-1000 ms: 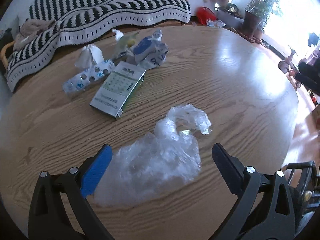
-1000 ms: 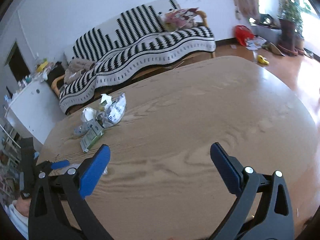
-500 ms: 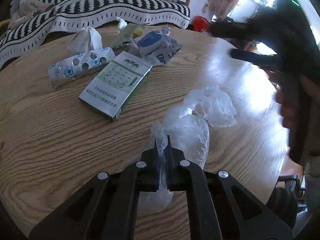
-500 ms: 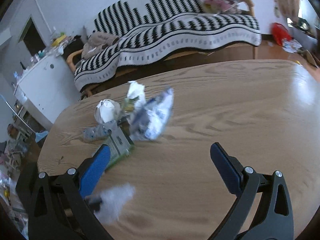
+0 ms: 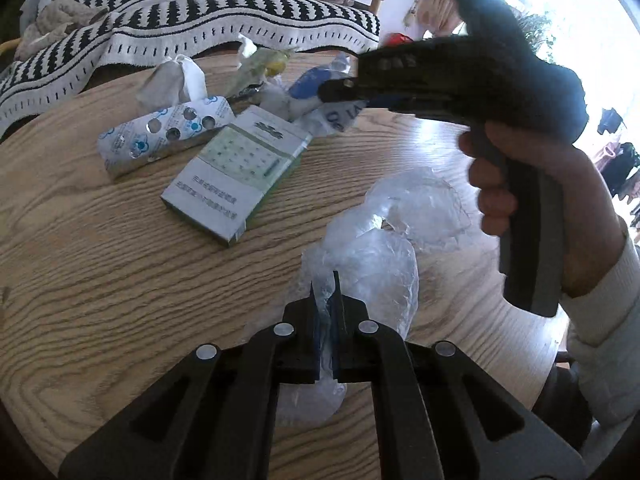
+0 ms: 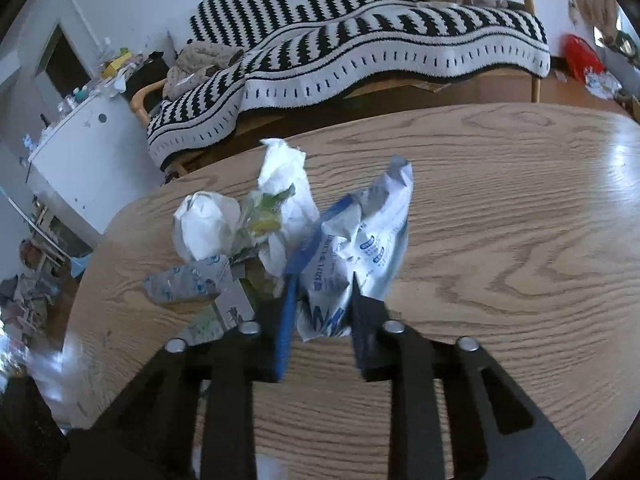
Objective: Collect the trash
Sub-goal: 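Grasp the clear plastic bag with the left gripper while the right gripper grasps the blue-white wrapper, then carry the plastic bag and wrapper to the black bin and open both grippers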
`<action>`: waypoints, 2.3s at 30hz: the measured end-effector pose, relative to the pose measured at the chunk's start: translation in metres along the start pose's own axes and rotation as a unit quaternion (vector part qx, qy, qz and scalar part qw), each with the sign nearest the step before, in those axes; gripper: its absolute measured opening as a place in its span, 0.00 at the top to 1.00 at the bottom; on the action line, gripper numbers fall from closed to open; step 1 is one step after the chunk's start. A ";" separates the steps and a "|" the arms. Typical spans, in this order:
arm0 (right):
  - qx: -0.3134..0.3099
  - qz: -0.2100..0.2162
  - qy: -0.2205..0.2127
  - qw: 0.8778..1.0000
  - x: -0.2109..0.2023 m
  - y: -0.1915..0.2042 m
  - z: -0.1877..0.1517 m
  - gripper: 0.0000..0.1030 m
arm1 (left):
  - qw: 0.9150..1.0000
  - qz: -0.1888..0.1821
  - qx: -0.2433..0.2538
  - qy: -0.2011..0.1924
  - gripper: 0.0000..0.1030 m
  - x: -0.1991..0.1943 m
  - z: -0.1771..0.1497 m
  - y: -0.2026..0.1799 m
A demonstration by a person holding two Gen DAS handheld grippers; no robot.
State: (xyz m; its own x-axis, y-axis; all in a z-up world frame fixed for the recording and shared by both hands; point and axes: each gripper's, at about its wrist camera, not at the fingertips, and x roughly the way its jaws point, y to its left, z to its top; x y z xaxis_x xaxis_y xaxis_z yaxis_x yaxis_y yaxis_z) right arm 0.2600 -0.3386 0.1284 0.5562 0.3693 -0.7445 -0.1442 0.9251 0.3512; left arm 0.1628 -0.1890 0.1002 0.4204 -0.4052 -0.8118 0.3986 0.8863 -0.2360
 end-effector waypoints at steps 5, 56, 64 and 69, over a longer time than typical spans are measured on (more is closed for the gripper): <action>-0.013 -0.012 -0.017 1.000 -0.040 0.001 -0.018 0.82 | 1.000 0.012 0.001 -0.009 0.98 -0.006 -0.001 -0.008; 0.143 -0.168 -0.027 0.975 -0.402 -0.137 -0.357 0.82 | 0.960 -0.113 0.240 0.095 0.98 -0.039 -0.145 -0.330; 0.146 -0.166 -0.015 0.975 -0.390 -0.141 -0.350 0.82 | 0.960 -0.115 0.233 0.107 0.98 -0.028 -0.149 -0.331; 0.148 -0.167 -0.009 0.975 -0.385 -0.143 -0.351 0.82 | 0.959 -0.116 0.233 0.113 0.98 -0.023 -0.149 -0.328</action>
State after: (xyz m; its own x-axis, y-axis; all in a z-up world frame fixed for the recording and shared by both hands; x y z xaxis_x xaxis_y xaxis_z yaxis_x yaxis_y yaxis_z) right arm -0.2206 -0.5823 0.1658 0.5469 0.0472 -0.8359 0.2880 0.9269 0.2408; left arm -0.0997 -0.4369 0.1168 0.1098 -0.4735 -0.8739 0.8030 0.5604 -0.2027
